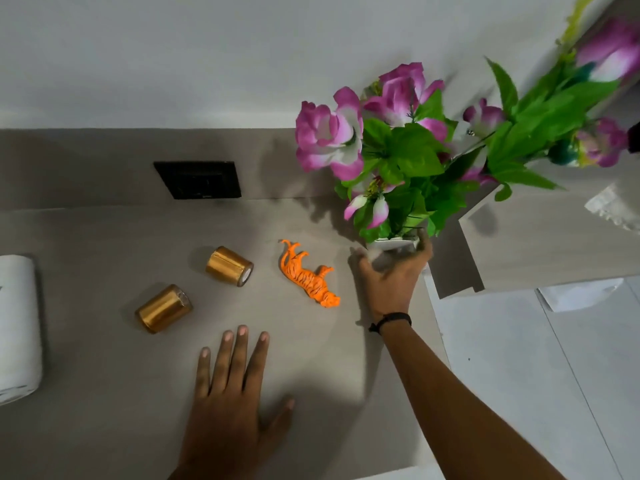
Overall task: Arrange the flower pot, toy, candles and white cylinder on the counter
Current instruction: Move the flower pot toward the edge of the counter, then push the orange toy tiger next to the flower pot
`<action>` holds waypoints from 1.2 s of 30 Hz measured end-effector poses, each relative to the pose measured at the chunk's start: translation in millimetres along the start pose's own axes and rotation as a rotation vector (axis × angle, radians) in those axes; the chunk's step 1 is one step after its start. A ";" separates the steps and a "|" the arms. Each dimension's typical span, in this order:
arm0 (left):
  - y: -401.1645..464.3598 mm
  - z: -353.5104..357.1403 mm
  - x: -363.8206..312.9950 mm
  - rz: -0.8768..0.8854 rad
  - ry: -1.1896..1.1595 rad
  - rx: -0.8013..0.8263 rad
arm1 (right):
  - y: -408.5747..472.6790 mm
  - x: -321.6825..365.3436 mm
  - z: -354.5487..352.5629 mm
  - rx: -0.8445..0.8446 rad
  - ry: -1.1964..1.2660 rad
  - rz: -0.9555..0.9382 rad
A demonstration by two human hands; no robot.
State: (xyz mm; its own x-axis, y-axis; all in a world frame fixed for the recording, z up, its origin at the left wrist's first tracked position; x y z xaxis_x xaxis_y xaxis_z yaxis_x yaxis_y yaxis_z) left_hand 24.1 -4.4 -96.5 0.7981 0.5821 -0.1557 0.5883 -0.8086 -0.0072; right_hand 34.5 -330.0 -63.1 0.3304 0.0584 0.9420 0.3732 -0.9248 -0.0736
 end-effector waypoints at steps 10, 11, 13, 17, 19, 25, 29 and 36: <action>-2.5 6.8 3.5 0.005 -0.062 -0.006 | -91.3 16.8 58.9 0.438 -0.743 -0.338; -2.1 7.4 3.7 0.006 -0.066 -0.010 | -86.6 18.4 63.7 0.484 -0.743 -0.306; -1.7 8.5 3.2 0.010 -0.063 -0.012 | -78.6 22.7 70.9 0.542 -0.790 -0.276; -1.1 7.6 3.9 -0.006 -0.060 0.009 | -69.7 39.6 76.9 0.524 -0.726 -0.246; -0.5 6.9 3.8 -0.010 -0.063 0.020 | -61.2 49.6 78.6 0.497 -0.649 -0.230; -0.2 6.2 3.6 -0.006 -0.051 0.016 | -33.4 63.9 88.5 0.470 -0.625 -0.138; 1.0 5.3 3.2 -0.003 -0.043 0.002 | -23.7 65.3 90.6 0.453 -0.697 -0.132; -0.4 5.5 2.0 -0.006 -0.061 -0.015 | -33.0 66.4 80.7 0.435 -0.773 -0.109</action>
State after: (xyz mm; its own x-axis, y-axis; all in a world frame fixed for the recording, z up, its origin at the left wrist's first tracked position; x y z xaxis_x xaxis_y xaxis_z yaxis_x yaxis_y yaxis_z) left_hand 24.8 -3.3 -102.2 0.7856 0.5800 -0.2155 0.5952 -0.8036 0.0068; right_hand 114.1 -265.3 -24.6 0.7071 0.5202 0.4790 0.6807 -0.6842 -0.2618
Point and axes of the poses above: each hand's wrist, its own y-axis towards the middle knuckle, its own z-axis out of the palm, x = y × z, the point moved 5 cm from there along y, towards the middle knuckle, and after that the axes turned 14 degrees about z, right-handed, at the moved point
